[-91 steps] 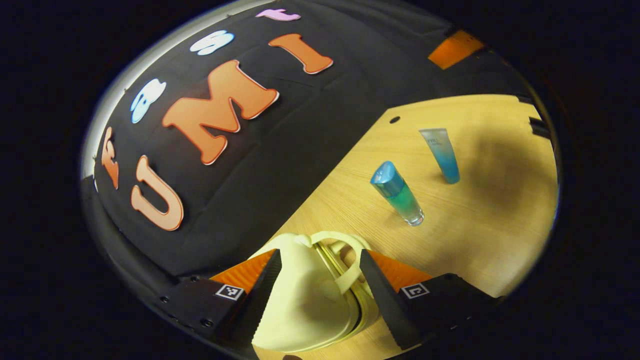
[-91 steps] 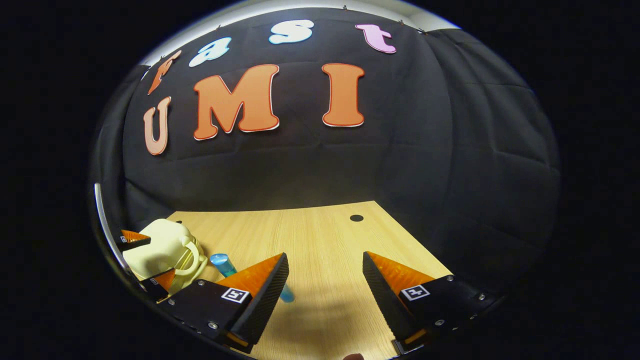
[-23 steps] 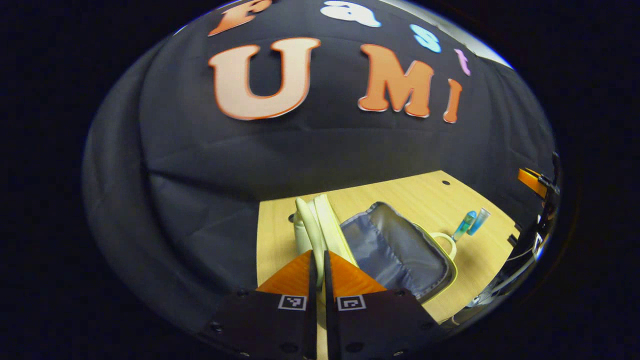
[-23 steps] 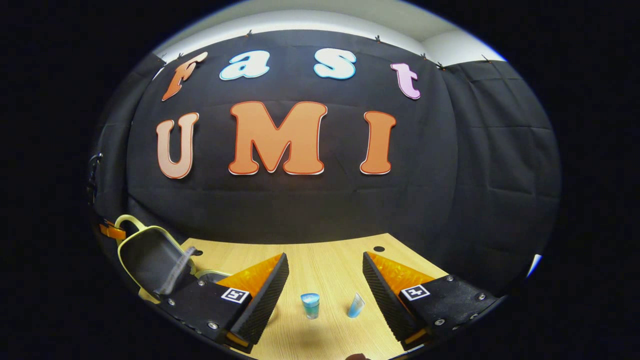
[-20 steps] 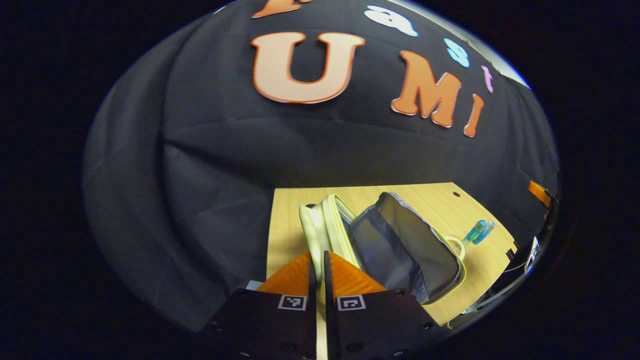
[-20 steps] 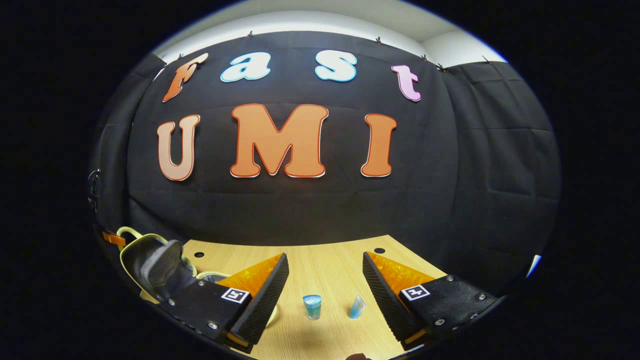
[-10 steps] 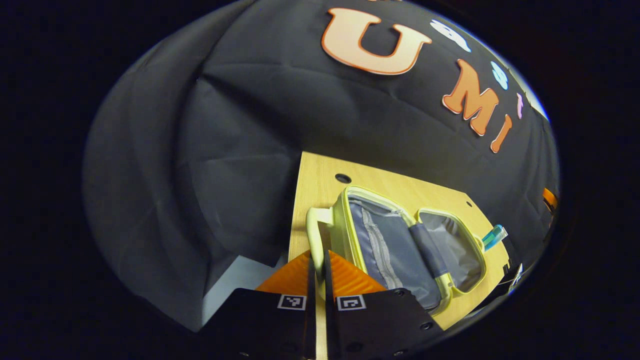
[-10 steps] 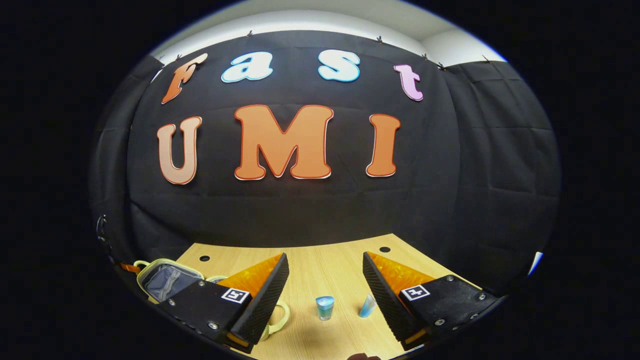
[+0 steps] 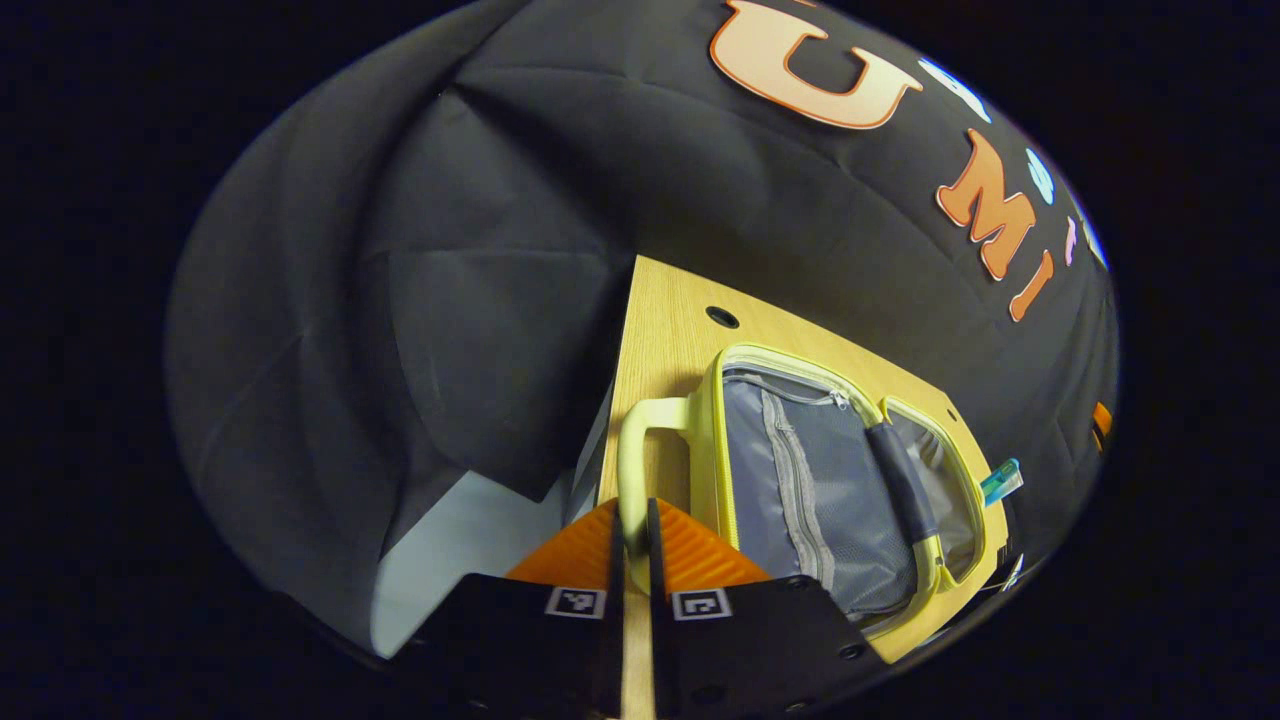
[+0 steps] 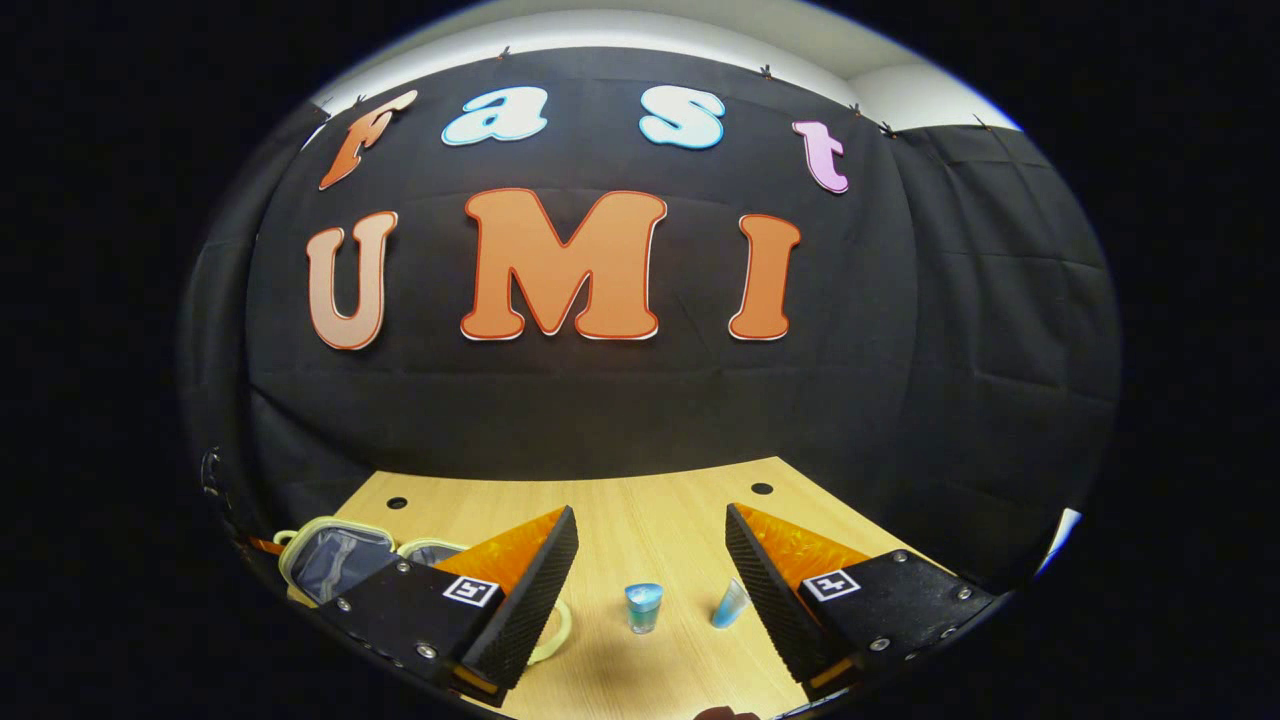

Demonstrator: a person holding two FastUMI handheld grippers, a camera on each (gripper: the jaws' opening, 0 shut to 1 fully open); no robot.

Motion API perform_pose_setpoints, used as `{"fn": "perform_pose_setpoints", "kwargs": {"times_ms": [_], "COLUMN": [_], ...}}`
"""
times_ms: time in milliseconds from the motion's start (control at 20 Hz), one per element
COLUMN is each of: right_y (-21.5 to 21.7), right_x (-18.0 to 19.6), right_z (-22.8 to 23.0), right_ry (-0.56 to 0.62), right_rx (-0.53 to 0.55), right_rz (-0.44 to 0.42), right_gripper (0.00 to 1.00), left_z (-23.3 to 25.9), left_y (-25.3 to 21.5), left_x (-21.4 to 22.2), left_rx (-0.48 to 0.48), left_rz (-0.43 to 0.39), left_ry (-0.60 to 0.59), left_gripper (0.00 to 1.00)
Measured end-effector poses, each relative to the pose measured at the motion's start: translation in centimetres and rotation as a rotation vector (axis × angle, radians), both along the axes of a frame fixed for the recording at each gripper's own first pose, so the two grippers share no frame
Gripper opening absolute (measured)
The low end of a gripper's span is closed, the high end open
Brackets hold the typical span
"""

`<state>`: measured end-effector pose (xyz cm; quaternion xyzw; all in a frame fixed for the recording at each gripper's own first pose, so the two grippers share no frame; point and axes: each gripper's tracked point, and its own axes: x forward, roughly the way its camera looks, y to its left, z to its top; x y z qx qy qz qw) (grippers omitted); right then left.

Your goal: First open the suitcase, pack the skin care products into it, and then close the suitcase.

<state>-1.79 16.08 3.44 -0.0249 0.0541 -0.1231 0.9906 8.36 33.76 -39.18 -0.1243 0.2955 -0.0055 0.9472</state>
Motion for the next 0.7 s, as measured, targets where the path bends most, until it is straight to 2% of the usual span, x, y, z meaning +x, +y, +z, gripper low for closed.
{"fn": "perform_pose_setpoints", "kwargs": {"times_ms": [100, 200, 250, 400, 550, 700], "right_y": [-0.6, -0.9, -1.0, -1.3, -2.0, -2.9], "right_x": [0.0, -0.2, -0.1, 0.1, 0.3, 0.6], "right_z": [-0.4, -0.7, -0.9, -0.8, -0.7, -0.9], "right_ry": [0.008, 0.014, 0.014, 0.009, 0.004, -0.010], "right_rx": [-0.033, -0.038, -0.032, -0.050, -0.088, -0.100], "right_rz": [-0.011, -0.011, -0.008, -0.002, 0.013, 0.033], "right_gripper": [0.95, 0.95, 0.95, 0.95, 0.95, 0.94], "left_z": [-0.7, -0.5, -0.3, 1.8, 5.6, 11.1], "left_y": [0.2, 1.0, 1.7, 2.4, 2.5, -0.1], "left_x": [-0.5, -0.6, -0.7, -1.1, -1.8, -2.5], "left_rx": [0.038, 0.098, 0.132, 0.186, 0.288, 0.384], "left_rz": [-0.013, 0.007, 0.027, 0.078, 0.120, 0.147], "left_ry": [0.024, 0.028, 0.025, -0.013, -0.085, -0.184], "left_gripper": [0.19, 0.58, 0.60, 0.98, 0.98, 0.97]}}
